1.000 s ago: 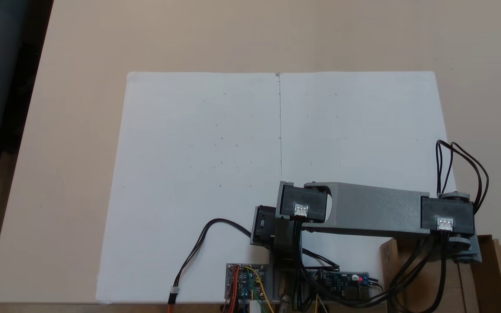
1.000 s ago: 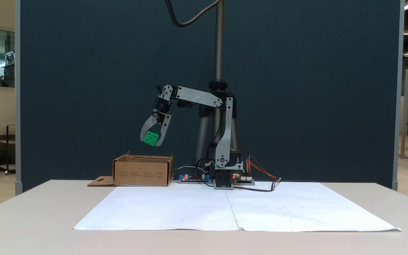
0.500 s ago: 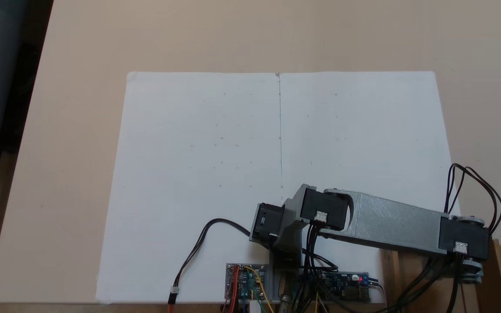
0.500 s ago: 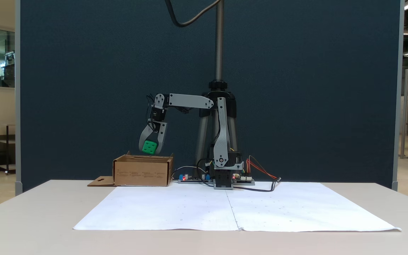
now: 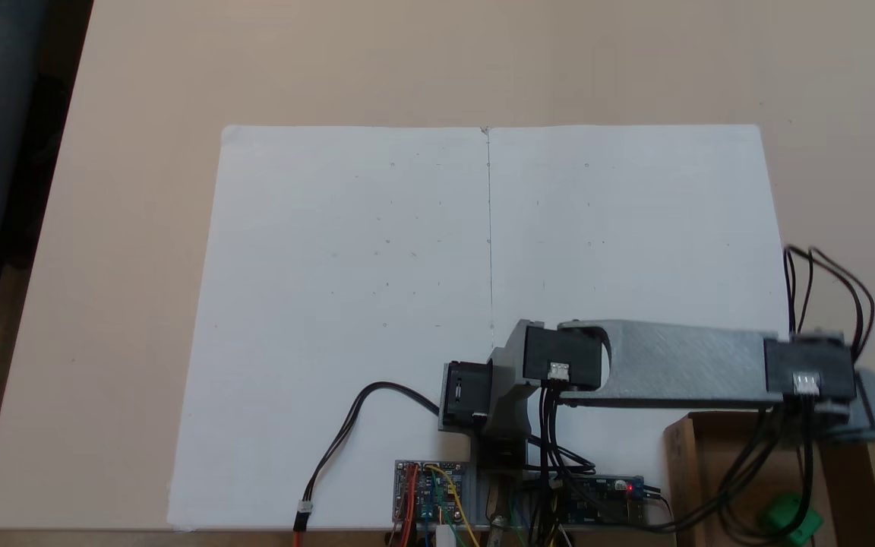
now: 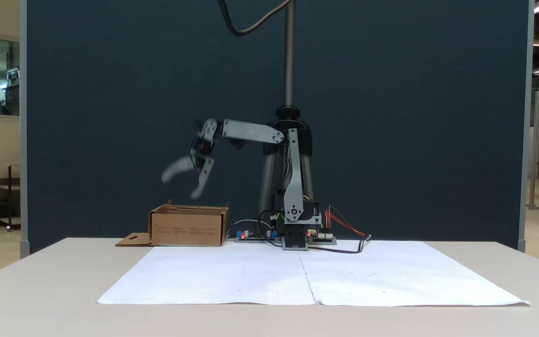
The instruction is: Grasp a green dice and put it in the bin.
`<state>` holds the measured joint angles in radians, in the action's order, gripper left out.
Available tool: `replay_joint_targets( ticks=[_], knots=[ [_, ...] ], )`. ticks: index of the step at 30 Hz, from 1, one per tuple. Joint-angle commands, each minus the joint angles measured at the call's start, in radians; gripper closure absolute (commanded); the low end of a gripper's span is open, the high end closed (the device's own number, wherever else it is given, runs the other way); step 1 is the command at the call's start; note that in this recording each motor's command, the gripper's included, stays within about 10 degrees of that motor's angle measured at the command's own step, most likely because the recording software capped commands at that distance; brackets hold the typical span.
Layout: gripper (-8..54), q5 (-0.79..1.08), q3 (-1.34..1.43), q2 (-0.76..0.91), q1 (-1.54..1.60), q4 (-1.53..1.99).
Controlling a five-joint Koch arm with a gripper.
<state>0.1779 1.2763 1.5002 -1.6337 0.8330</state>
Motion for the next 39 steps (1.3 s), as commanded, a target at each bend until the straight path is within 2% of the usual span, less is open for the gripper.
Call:
replay_joint_targets(
  ticks=[1, 6, 11, 23, 28, 39],
  knots=[
    [1.1, -0.136, -0.071, 0.075, 0.072, -0.034],
    [1.0, -0.279, -0.117, 0.16, 0.437, -0.101],
    [0.9, -0.284, -0.117, 0.172, 0.811, -0.253],
    [1.4, -0.273, -0.041, 0.221, 1.338, -0.36],
    [1.3, -0.199, 0.155, 0.354, 1.554, -0.563],
    [1.5, -0.198, 0.687, 0.678, 1.677, -0.954]
  ],
)
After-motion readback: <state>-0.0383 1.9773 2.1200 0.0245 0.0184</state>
